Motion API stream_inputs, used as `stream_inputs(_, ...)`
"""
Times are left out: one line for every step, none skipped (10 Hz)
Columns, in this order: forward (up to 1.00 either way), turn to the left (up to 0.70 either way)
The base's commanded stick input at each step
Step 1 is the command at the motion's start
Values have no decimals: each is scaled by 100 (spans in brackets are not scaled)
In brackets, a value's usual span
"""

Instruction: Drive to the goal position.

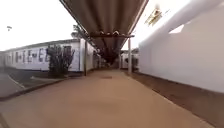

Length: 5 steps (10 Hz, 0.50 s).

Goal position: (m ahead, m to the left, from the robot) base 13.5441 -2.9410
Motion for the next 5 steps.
stream_inputs(70,0)
stream_inputs(70,0)
stream_inputs(70,0)
stream_inputs(70,0)
stream_inputs(70,0)
